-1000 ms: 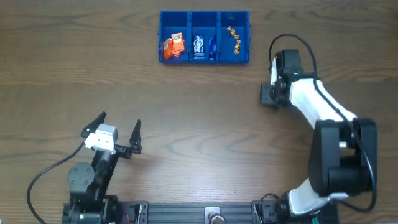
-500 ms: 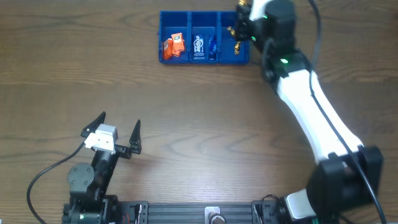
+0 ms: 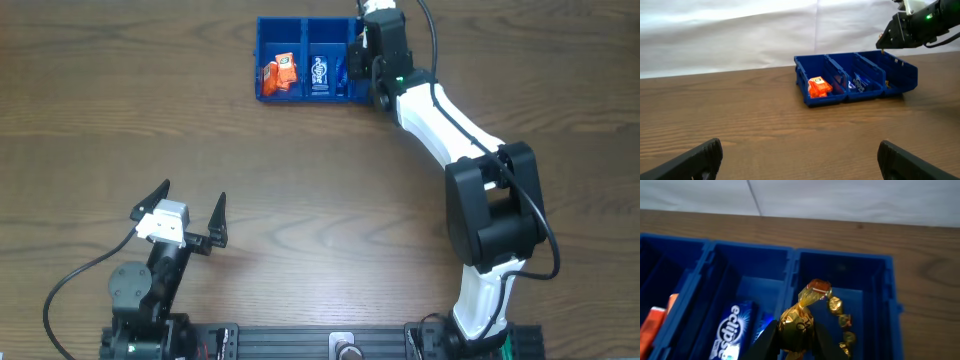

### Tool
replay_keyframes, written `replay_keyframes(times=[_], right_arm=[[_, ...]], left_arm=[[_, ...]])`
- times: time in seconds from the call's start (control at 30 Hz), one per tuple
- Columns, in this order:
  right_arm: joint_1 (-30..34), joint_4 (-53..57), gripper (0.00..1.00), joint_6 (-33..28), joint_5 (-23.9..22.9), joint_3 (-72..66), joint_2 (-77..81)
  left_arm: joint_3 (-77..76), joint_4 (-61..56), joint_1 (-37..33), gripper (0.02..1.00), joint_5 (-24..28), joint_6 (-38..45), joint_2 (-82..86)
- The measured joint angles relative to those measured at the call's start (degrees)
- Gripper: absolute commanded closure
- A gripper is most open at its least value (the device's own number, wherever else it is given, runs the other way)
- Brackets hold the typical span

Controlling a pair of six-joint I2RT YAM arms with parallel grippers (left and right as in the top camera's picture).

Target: Sort Candies Into Trays

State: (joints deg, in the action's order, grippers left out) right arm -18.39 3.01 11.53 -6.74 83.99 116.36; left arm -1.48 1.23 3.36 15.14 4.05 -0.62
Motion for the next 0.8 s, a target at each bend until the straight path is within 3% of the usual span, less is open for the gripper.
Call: replay_keyframes(times=[0.5,0.63,0.7,0.73,0.77,0.8], right_arm=[[0.00,0.63,0.805,0.00,-5.14,0.35,0.00],[0.00,0.87,0.744,0.02,-5.57,0.35,0.00],[0.00,1.14,0.608,-0.02,-5.73,0.35,0.00],[0.00,1.27,0.441,-0.04,-5.75,0.35,0.00],[0.00,1.44,0.174,-0.09,-5.73,0.35,0.00],[0.00,1.49,0.003,0.17,-5.75,0.35,0.00]], left_arm=[[0.00,-0.02,0.00,0.020,0.00,0.00,0.00],[0.00,-0.02,0.00,0.020,0.00,0.02,0.00],[0.00,-0.02,0.02,0.020,0.00,0.02,0.00],[0.00,-0.02,0.00,0.020,0.00,0.00,0.00],[0.00,-0.02,0.02,0.023,0.00,0.00,0.00],[0.00,-0.02,0.00,0.023,0.00,0.00,0.00]])
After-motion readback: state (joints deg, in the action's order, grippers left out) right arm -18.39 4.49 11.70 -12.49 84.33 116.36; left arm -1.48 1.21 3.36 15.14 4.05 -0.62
